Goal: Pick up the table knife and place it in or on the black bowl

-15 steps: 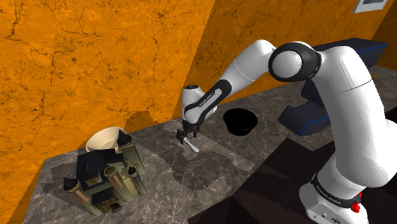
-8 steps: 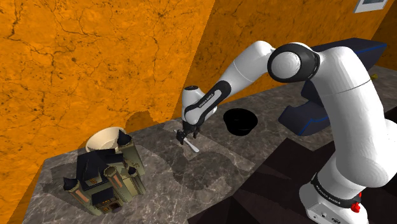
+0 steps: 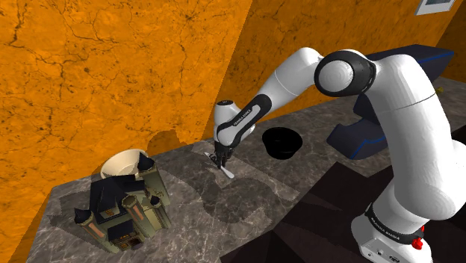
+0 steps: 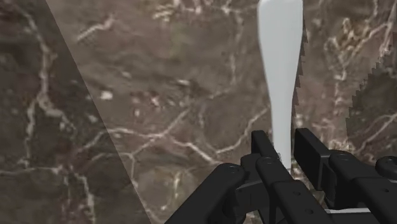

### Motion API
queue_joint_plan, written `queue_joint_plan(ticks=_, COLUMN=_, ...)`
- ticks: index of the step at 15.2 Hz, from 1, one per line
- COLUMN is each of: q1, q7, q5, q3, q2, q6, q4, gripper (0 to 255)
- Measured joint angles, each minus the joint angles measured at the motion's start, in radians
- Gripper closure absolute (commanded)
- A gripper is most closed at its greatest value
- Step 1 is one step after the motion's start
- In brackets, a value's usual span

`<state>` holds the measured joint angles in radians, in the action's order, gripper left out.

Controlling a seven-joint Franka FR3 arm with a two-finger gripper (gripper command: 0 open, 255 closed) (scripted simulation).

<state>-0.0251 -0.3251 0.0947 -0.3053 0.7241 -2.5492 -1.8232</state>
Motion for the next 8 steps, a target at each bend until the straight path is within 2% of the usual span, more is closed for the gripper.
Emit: queue_joint_plan(ticks=8, q1=-0.004, q7=-0.002, q5=-0.011, q3=-0.013, q2=-0.043, q6=0.044, q4=-0.001, gripper=255)
